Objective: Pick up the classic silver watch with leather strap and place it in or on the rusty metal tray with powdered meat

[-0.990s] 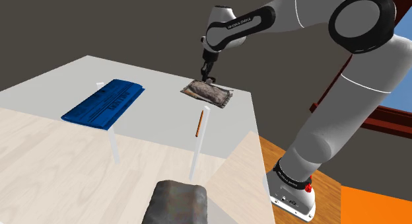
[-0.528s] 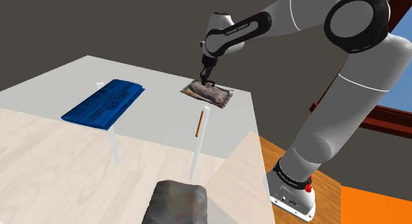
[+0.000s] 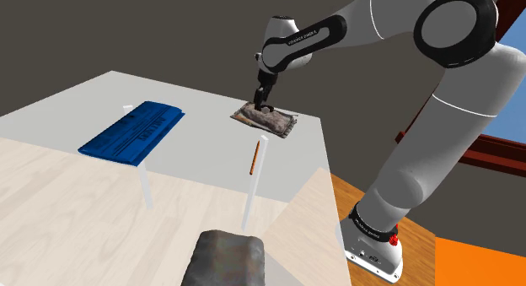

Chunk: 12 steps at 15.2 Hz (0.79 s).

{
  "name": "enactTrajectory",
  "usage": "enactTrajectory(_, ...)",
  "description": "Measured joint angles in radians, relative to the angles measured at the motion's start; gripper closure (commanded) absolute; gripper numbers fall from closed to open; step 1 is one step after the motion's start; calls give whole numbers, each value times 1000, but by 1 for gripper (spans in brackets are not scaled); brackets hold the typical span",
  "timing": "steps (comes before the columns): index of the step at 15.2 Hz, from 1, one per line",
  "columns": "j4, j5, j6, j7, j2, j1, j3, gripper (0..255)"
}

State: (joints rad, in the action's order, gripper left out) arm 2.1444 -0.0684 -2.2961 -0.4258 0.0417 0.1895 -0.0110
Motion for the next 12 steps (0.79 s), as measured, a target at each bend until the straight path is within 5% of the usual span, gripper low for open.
enactTrajectory(12,-51,6,118,-4,-67,-3,-3,0)
